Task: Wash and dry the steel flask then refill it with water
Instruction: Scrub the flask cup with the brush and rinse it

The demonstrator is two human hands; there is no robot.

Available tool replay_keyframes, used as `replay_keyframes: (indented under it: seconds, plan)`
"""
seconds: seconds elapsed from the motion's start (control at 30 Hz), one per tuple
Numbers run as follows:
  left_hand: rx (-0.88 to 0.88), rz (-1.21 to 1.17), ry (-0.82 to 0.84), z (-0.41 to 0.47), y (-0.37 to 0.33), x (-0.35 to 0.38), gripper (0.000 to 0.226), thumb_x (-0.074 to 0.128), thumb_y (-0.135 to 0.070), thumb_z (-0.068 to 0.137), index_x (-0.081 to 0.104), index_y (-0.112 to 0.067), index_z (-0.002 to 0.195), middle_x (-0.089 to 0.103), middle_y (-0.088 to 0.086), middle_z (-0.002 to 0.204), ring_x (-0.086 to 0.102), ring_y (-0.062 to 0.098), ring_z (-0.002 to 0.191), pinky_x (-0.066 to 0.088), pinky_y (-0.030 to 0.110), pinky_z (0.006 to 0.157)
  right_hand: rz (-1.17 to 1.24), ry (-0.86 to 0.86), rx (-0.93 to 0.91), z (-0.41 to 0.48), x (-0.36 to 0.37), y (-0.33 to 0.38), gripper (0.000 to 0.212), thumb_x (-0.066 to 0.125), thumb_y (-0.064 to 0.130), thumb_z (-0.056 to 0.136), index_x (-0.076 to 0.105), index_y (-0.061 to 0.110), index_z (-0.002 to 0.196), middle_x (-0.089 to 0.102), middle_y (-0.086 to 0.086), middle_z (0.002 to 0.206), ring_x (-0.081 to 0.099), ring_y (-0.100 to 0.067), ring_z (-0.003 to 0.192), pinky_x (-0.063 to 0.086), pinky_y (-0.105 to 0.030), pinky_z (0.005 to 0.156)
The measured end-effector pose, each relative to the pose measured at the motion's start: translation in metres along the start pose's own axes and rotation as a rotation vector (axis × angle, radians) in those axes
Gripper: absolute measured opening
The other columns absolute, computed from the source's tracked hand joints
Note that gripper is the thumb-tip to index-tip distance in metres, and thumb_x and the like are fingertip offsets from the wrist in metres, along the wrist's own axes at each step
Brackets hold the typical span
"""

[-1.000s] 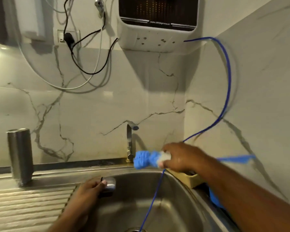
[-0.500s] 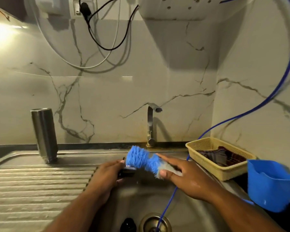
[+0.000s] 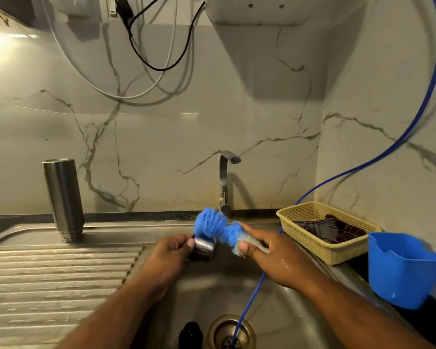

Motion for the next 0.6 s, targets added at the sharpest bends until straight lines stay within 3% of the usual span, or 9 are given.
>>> replay_keyframes:
  seconds: [0.17,0.4,0.5,0.6]
  plan:
    - [0.012,-0.005,-0.011,0.002,0.001,-0.001,0.03,0.043,-0.015,0.108,0.072,-0.008,0.112,0.078,0.011,0.103,0.074,0.021,0.099,0.053,0.02,0.073,0.028,-0.006,-0.02,0.002,-0.002,-0.002,0.066,0.047,0.085,0.079,0.03,0.072,0.141,0.067,0.02,0.131,0.062,-0.003,0.116,0.053,-0.04,0.101]
    - [-0.005,-0.058,-0.028,0.003,0.002,-0.003,0.029,0.045,-0.018,0.107,0.073,-0.009,0.106,0.078,0.011,0.098,0.073,0.019,0.091,0.051,0.024,0.075,0.036,-0.02,-0.045,0.0,-0.001,0.004,0.068,0.047,0.084,0.076,0.03,0.072,0.141,0.066,0.02,0.132,0.061,-0.003,0.119,0.052,-0.04,0.102]
    - [-0.006,-0.099,-0.029,0.002,0.001,-0.002,0.029,0.052,-0.027,0.104,0.073,-0.007,0.105,0.077,0.012,0.096,0.07,0.015,0.084,0.05,0.026,0.075,0.073,-0.027,-0.046,-0.001,0.0,0.007,0.069,0.05,0.08,0.082,0.033,0.062,0.147,0.063,0.019,0.137,0.059,-0.002,0.122,0.05,-0.036,0.104]
    - [0.02,-0.164,-0.013,0.001,0.0,-0.001,0.028,0.055,-0.022,0.101,0.07,0.001,0.108,0.075,0.019,0.098,0.069,0.016,0.081,0.053,0.023,0.069,0.044,-0.006,-0.06,-0.003,0.003,0.01,0.062,0.053,0.071,0.091,0.034,0.059,0.149,0.061,0.018,0.139,0.058,-0.003,0.122,0.05,-0.031,0.099]
Point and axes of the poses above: each hand's wrist, its own z-axis towards the middle knuckle, its own x-axis out of the palm, y = z × x, the point moved 3 cm from there along z, towards the middle knuckle
